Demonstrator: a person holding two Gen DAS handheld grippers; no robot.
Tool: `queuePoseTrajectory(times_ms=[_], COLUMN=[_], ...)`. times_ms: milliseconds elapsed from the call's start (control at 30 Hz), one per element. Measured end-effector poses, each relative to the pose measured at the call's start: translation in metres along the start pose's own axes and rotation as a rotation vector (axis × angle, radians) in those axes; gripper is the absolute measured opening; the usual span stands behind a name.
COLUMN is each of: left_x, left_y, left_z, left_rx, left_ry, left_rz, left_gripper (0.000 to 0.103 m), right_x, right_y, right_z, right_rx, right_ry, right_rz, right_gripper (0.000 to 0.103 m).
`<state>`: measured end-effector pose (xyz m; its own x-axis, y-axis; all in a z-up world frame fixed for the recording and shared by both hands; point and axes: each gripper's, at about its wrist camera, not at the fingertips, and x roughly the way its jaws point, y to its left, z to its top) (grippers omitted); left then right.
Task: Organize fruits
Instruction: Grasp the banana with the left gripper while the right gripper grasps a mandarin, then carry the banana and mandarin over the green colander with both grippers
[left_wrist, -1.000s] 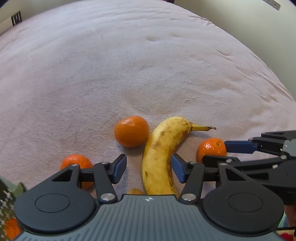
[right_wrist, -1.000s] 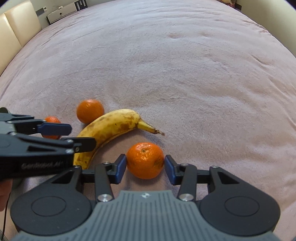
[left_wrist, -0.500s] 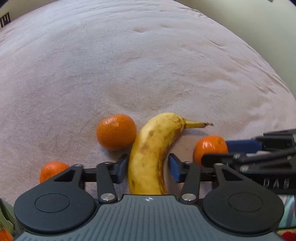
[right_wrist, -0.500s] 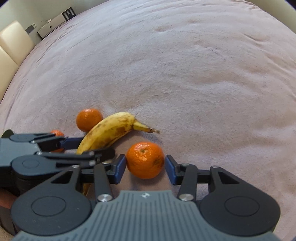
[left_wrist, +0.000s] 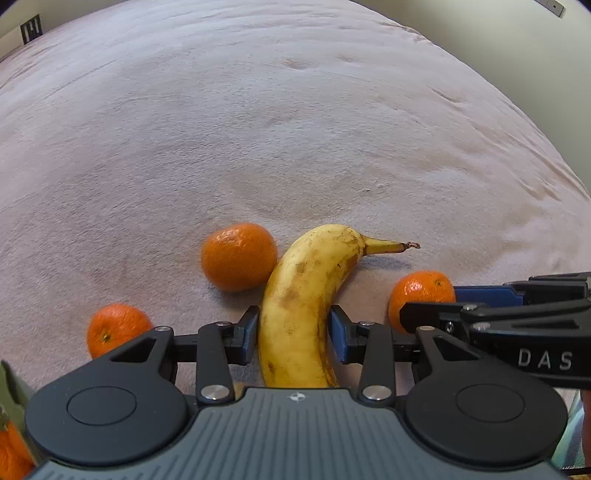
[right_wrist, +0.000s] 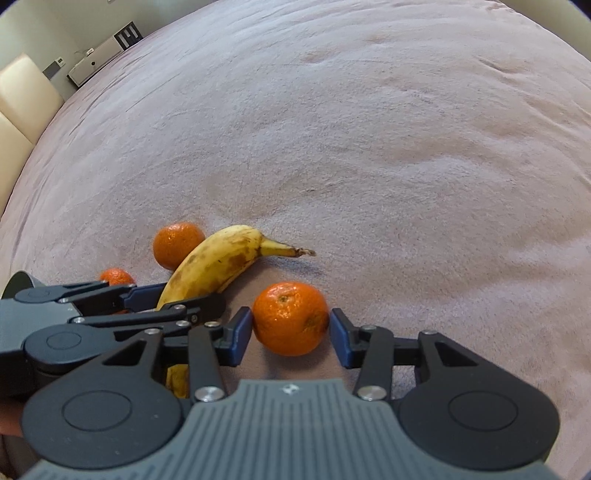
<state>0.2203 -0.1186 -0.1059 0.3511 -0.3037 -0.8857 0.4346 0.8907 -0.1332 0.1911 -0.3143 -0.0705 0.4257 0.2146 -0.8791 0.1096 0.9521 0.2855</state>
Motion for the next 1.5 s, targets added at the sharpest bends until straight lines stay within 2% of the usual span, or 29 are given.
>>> queuePoseTrajectory(times_ms=[267,567,900,1167,1333,1500], left_x=[-0.030,-0.087,-0.155,-0.207,-0.214,-0.210], left_y=[0.002,0.005,0.026,0.061,0.086,0.102], left_z=[-0.008,-0.013,-0.031,-0.050,-0.064,-0.078], left_rx=[-0.045,-0.075,-0.100,-0.097,-0.131,-0.112], left_ry=[-0.046,-0.151,-0.236,-0.274,-0.232,-0.179], left_rz=[0.035,0.088,0.167,0.332,0.429,0.522], left_gripper=[0.044,0.044,0.043,0.044,0.044,0.044], right_x=[-0.020,-0.045,-0.070,-0.088,-0.098,-0.093], right_y=[0.009,0.029,0.071,0.118,0.153,0.179], right_z=[0.003,0.004,-0.006,-0.019,-0.028,-0.039], right_rx=[0.004,-0.038,-0.156,-0.311,-0.424,-0.494], right_ry=[-0.060,-0.129,-0.186,-0.245,-0.294,-0.275], right_rz=[0.013,0.062,0.159,0.278,0.340,0.356], right_gripper=[0.043,0.043,0.043,0.043,0.043,0.043])
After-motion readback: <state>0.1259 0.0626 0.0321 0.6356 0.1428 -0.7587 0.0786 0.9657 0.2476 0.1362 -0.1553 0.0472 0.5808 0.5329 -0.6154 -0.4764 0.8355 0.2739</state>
